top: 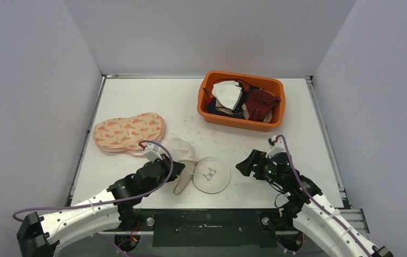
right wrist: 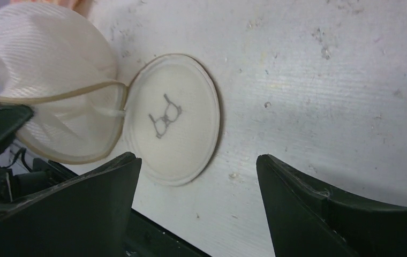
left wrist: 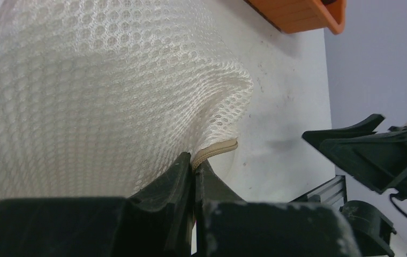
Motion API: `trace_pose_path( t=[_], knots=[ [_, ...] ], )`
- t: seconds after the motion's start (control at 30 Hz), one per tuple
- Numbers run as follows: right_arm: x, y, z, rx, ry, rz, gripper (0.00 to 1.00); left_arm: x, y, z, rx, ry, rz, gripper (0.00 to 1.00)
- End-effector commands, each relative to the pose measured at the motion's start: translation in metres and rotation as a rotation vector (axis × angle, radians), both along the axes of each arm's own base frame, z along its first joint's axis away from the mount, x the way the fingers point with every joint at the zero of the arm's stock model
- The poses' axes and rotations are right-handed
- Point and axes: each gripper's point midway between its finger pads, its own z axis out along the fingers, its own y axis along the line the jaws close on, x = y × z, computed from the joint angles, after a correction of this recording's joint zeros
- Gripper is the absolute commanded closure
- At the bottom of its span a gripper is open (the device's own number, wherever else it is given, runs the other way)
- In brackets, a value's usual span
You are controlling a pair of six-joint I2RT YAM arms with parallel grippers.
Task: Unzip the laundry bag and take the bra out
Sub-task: Close the laundry bag at the center of the board.
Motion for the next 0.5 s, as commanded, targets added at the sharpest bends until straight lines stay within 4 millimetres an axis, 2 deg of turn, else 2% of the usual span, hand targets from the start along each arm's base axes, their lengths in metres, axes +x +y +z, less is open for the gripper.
trace_pose_path(
  t=[0.0, 0.2, 0.3, 0.47],
  knots=[
    [0.009, 0.013, -0.006, 0.022, -0.017, 0.018, 0.19, 0.011, 0.013, 0.025, -0.111, -0.012, 0.15, 1.0],
    [-0.004, 0.031, -0.044, -0.097, 0.067, 0.072, 0.2, 0.01, 0.031, 0.019, -0.054, 0.008, 0.205, 1.0],
    [-0.009, 0.038, -0.059, -0.17, 0.083, 0.066, 0.23, 0.009, 0.032, 0.016, -0.056, 0.017, 0.21, 1.0],
    [-0.006, 0.041, -0.08, -0.276, 0.099, 0.026, 0.29, 0.007, 0.03, 0.016, -0.075, 0.027, 0.203, 1.0]
  ],
)
